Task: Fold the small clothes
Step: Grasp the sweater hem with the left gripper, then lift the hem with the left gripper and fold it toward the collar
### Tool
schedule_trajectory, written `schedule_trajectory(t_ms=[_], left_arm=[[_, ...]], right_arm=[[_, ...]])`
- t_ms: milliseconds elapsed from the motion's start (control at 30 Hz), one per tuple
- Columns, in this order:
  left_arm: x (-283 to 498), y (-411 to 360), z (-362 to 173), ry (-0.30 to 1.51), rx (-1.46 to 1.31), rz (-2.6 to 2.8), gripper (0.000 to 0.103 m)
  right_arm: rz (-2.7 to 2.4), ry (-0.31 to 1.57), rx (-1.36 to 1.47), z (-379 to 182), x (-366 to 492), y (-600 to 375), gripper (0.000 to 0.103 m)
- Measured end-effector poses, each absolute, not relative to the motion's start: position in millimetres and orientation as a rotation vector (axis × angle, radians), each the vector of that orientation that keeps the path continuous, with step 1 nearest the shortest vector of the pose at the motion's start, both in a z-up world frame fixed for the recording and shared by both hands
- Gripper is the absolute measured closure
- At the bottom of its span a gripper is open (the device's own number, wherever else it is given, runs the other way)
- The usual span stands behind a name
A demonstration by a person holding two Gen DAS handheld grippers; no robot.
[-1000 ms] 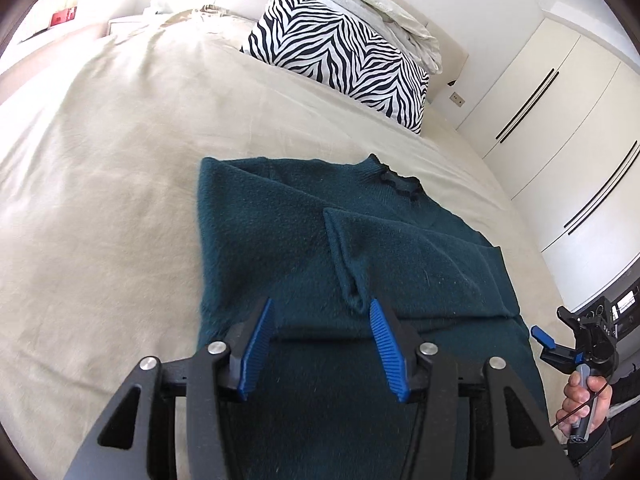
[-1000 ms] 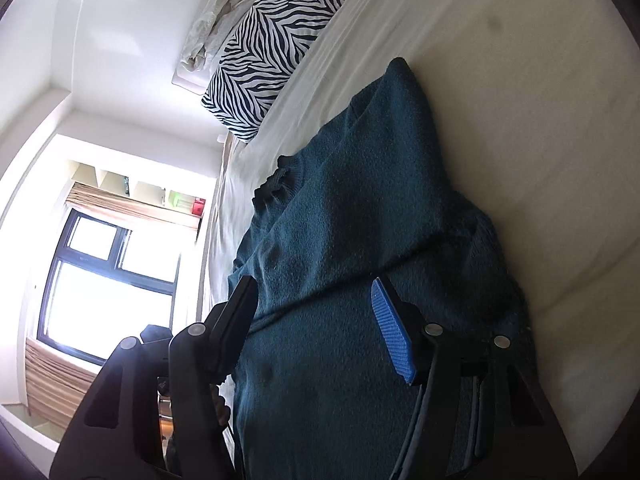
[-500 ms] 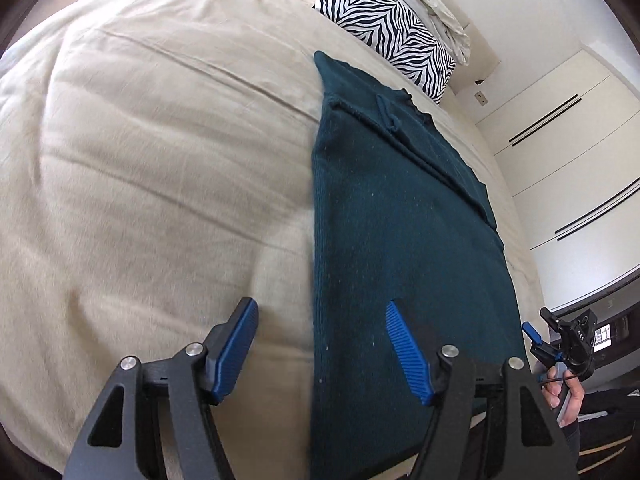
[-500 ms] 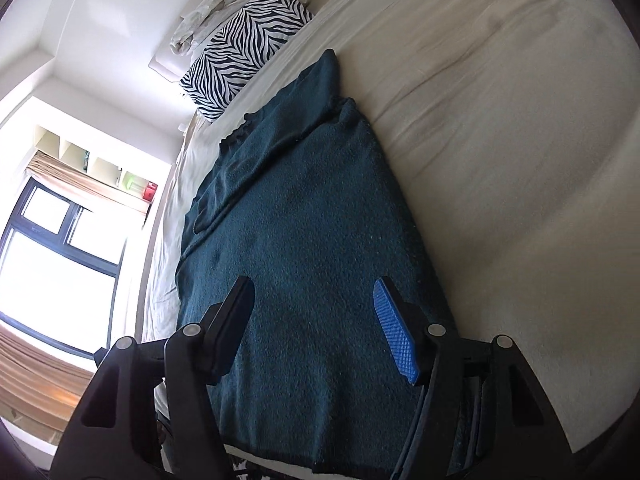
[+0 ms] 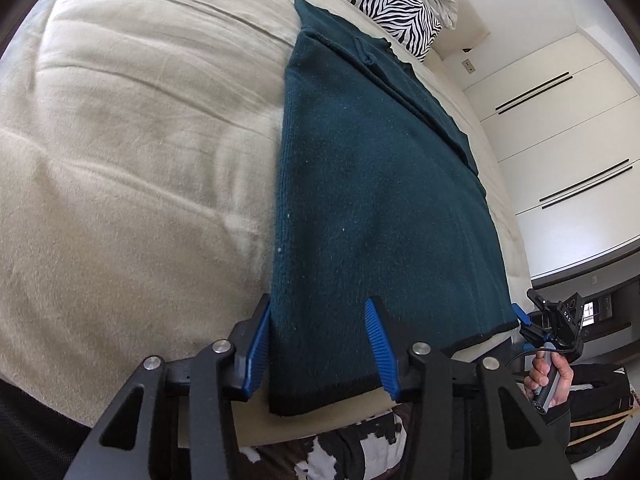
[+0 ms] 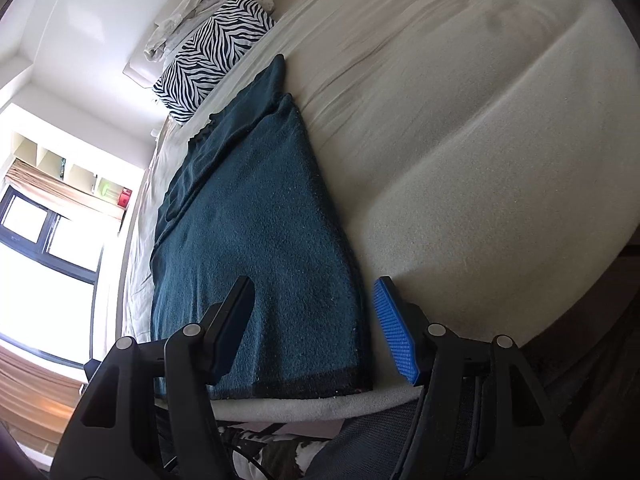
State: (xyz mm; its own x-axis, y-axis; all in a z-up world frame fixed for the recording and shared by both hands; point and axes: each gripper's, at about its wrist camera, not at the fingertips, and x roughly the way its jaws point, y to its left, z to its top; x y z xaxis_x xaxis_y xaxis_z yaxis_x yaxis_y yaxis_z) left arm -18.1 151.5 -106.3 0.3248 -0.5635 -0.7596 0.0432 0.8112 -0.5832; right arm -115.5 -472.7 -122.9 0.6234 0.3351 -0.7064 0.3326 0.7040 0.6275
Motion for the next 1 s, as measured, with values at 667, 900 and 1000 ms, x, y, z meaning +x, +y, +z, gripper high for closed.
schedule_trajectory(t_ms=[667, 900, 1000], left_arm=[[-17.6, 154.4, -120.7, 1.236, -0.52, -0.431, 0.094], [-21.0, 159.6, -114.2, 1.211, -0.571, -0.443, 0.096], [-21.3, 166.2, -106.3, 1.185, -0.632, -0.462, 0.096]], right_arm=[[0.088, 1.096, 0.85, -140.0, -114.1, -455.9, 0.074], [0.083, 1.063, 0.841, -137.0, -115.5, -454.7, 0.098], [0.1, 1.024, 0.855, -126.5, -114.3, -454.9, 0.098]])
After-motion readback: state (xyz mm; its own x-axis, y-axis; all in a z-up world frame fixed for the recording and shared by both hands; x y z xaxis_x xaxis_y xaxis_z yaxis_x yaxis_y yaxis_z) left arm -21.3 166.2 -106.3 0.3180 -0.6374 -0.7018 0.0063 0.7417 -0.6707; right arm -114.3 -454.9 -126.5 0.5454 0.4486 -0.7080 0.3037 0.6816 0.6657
